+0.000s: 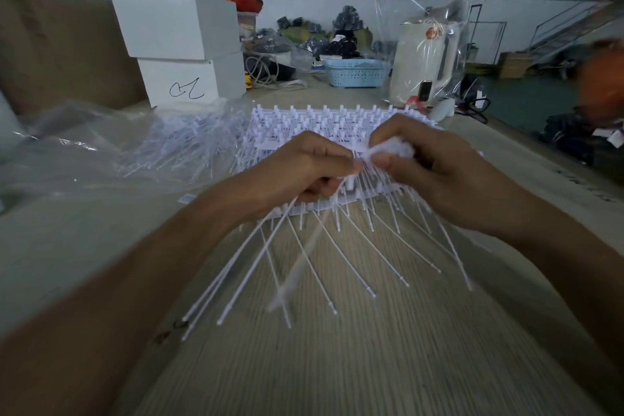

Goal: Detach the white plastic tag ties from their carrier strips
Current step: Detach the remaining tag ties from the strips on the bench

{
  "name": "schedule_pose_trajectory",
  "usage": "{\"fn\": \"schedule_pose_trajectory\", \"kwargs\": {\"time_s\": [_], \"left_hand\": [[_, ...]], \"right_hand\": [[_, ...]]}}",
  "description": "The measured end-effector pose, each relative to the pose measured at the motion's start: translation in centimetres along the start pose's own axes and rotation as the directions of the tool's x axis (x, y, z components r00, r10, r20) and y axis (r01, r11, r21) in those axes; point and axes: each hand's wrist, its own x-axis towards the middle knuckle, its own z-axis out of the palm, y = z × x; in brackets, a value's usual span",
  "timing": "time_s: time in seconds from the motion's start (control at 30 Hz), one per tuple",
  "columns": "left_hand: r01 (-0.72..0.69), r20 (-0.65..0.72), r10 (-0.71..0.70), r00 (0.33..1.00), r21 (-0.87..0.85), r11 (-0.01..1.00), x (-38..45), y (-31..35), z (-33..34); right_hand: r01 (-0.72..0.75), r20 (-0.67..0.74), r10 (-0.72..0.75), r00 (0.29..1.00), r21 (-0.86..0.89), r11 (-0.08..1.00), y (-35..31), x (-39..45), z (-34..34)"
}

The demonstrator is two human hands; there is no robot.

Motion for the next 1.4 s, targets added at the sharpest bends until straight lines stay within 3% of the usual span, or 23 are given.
{"fn": "schedule_pose_trajectory", "kwargs": {"time_s": [0.1, 0.2, 0.37, 0.6, 0.73, 0.87, 1.1, 1.17, 1.27, 1.33, 1.4], "left_hand": [[-0.022, 0.032, 0.017, 0.999, 0.159, 0.987, -0.4, 0.0, 0.0], [-0.045, -0.070, 0.054, 0.996, 0.117, 0.992, 0.0, -0.1, 0.2], [-0.104, -0.021, 0.108, 0.994, 0.160, 0.982, -0.1, 0.0, 0.2], [-0.082, -0.057, 0.096, 0.994, 0.199, 0.976, 0.0, 0.0, 0.2], [-0.067, -0.124, 0.092, 0.988, 0.195, 0.979, 0.0, -0.1, 0.1], [-0.073, -0.124, 0.101, 0.987, 0.215, 0.974, 0.0, -0.1, 0.1], [-0.121, -0.176, 0.173, 0.969, 0.276, 0.954, 0.1, 0.1, 0.0], [-0.121, -0.196, 0.175, 0.965, 0.263, 0.957, 0.1, 0.1, 0.0], [-0.129, -0.201, 0.179, 0.963, 0.242, 0.962, 0.1, 0.0, 0.0], [-0.139, -0.199, 0.187, 0.962, 0.232, 0.963, 0.0, 0.0, 0.0], [-0.156, -0.195, 0.201, 0.960, 0.223, 0.962, 0.0, -0.1, -0.1]], "right_hand": [[-0.085, -0.275, 0.154, 0.949, 0.248, 0.965, 0.9, 0.0, -2.4], [-0.174, -0.281, 0.309, 0.909, 0.418, 0.892, 2.0, -0.3, -3.3], [-0.184, -0.211, 0.267, 0.940, 0.346, 0.920, 1.4, -0.1, -1.4], [-0.166, -0.120, 0.251, 0.961, 0.475, 0.864, 0.0, 0.2, -0.2], [-0.209, -0.067, 0.252, 0.965, 0.375, 0.903, -0.3, 0.2, 0.1], [-0.233, -0.026, 0.263, 0.964, 0.385, 0.893, 0.0, 0.0, 0.2], [-0.372, -0.068, 0.386, 0.920, 0.157, 0.915, 0.0, 0.2, 0.3], [-0.345, -0.095, 0.356, 0.930, 0.117, 0.931, -0.2, 0.2, 0.2], [-0.298, -0.153, 0.327, 0.932, 0.189, 0.936, -0.3, 0.1, 0.3], [-0.313, -0.148, 0.375, 0.915, 0.325, 0.893, -0.3, 0.1, 0.5], [-0.354, -0.130, 0.418, 0.899, 0.348, 0.868, -0.1, 0.2, 0.9]]}}
